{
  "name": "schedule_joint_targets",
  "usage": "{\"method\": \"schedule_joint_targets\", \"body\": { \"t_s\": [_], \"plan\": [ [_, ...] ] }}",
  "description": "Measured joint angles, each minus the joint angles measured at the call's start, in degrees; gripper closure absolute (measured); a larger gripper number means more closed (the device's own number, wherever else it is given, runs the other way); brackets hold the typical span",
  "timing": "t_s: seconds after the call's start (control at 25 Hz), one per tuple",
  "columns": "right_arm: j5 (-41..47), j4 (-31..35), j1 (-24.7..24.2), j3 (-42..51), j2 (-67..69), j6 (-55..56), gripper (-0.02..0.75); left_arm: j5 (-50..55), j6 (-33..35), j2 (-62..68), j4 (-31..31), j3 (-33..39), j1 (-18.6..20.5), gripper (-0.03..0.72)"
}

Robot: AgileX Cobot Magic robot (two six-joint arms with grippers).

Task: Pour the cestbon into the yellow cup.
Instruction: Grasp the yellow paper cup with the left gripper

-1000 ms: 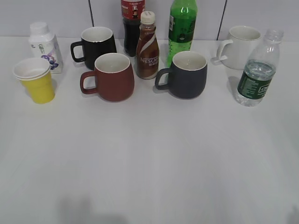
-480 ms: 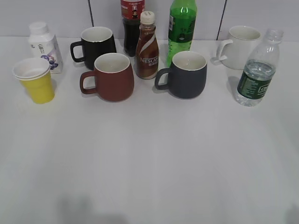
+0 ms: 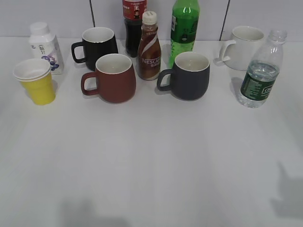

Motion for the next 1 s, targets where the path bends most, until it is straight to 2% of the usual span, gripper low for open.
{"method": "schedule_joint_targets", "body": {
  "t_s": [0.12, 0.36, 0.8, 1.0],
  "plan": [
    [-5.2, 0.0, 0.3, 1.3, 3.0, -0.1, 0.257, -11.4, 0.0, 4.0, 0.0, 0.1, 0.0, 0.237],
    [-13.9, 0.0, 1.6, 1.8, 5.7, -2.2, 0.258, -26.9, 0.0, 17.4, -0.6, 0.6, 0.0, 0.237],
    [-22.9, -0.2, 5.3, 2.0, 17.9, -3.1, 0.259, -54.6, 0.0, 51.3, -4.1, 0.6, 0.0, 0.237],
    [-30.5, -0.8, 6.0, 2.0, 27.3, -3.1, 0.256, -59.9, 0.0, 60.8, -9.8, 0.8, 0.0, 0.237]
  ]
}}
